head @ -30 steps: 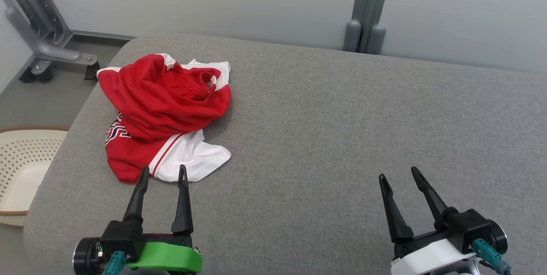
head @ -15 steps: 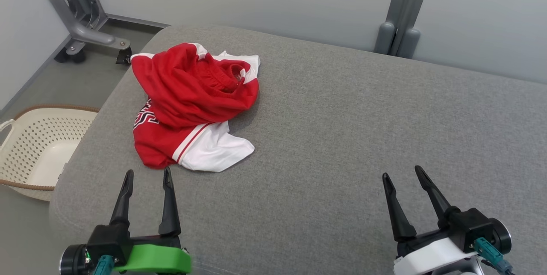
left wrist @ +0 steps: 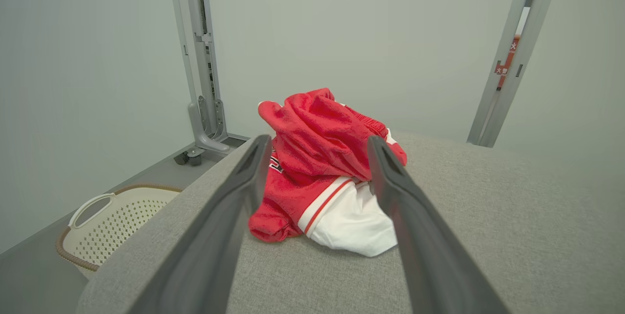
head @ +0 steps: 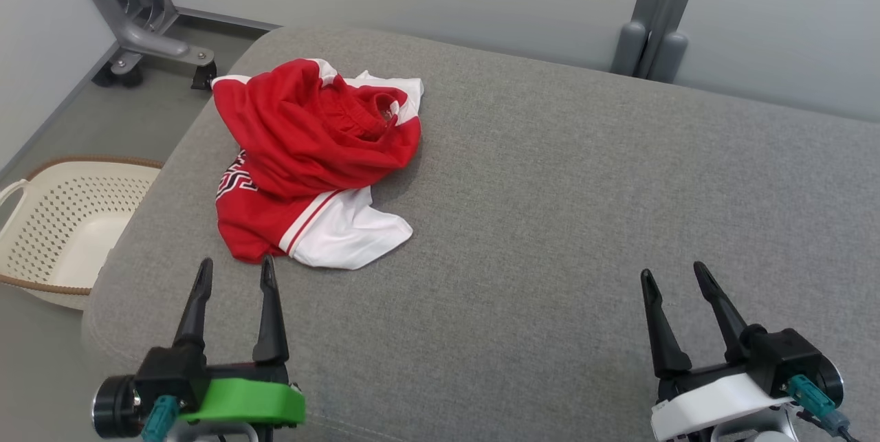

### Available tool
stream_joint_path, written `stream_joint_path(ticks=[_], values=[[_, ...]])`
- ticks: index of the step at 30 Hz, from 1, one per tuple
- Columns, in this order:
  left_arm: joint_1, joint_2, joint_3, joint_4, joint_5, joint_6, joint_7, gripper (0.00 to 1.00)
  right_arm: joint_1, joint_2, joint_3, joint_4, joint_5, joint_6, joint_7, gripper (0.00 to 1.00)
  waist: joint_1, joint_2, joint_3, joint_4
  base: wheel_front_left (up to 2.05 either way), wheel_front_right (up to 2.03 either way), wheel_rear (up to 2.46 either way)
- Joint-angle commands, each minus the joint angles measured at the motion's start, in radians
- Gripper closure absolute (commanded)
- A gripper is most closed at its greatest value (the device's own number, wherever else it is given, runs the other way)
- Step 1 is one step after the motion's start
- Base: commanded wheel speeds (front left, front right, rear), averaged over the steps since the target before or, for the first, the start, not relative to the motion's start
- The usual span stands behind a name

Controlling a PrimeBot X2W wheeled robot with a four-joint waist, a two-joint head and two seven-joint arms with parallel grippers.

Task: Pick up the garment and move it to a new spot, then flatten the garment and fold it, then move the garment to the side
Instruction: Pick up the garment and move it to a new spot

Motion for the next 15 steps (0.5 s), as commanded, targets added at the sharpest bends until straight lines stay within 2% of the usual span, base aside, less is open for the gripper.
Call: stream_joint_path(ticks=[1,5,9,12,15], values=[[-0.042,0.005,0.002,-0.009,0.005,-0.007,0.001,0.00,-0.031,-0.005,-0.012,0.002,-0.013,0.000,-0.003,0.00,0.0000,0.0000,0.046,-0.020,0.00,0.00,0.00],[-0.157,0.005,0.017,-0.016,0.029,-0.036,0.001,0.00,-0.079,-0.003,-0.030,-0.004,-0.047,0.000,-0.003,0.00,0.0000,0.0000,0.135,-0.059,0.00,0.00,0.00],[-0.325,0.026,0.023,0.043,0.075,-0.098,0.001,0.00,-0.125,-0.003,-0.040,-0.013,-0.071,0.000,-0.003,0.00,0.0000,0.0000,0.221,-0.097,0.00,0.00,0.00],[-0.474,0.084,-0.003,0.212,0.108,-0.131,0.001,0.00,-0.157,-0.003,-0.034,-0.016,-0.089,0.000,-0.003,0.00,0.0000,0.0000,0.276,-0.125,0.00,0.00,0.00],[-0.651,0.134,-0.015,0.374,0.105,-0.146,0.031,0.00,-0.189,-0.006,-0.021,-0.020,-0.096,0.000,-0.003,0.00,0.0000,0.0000,0.319,-0.161,0.00,0.00,0.00]])
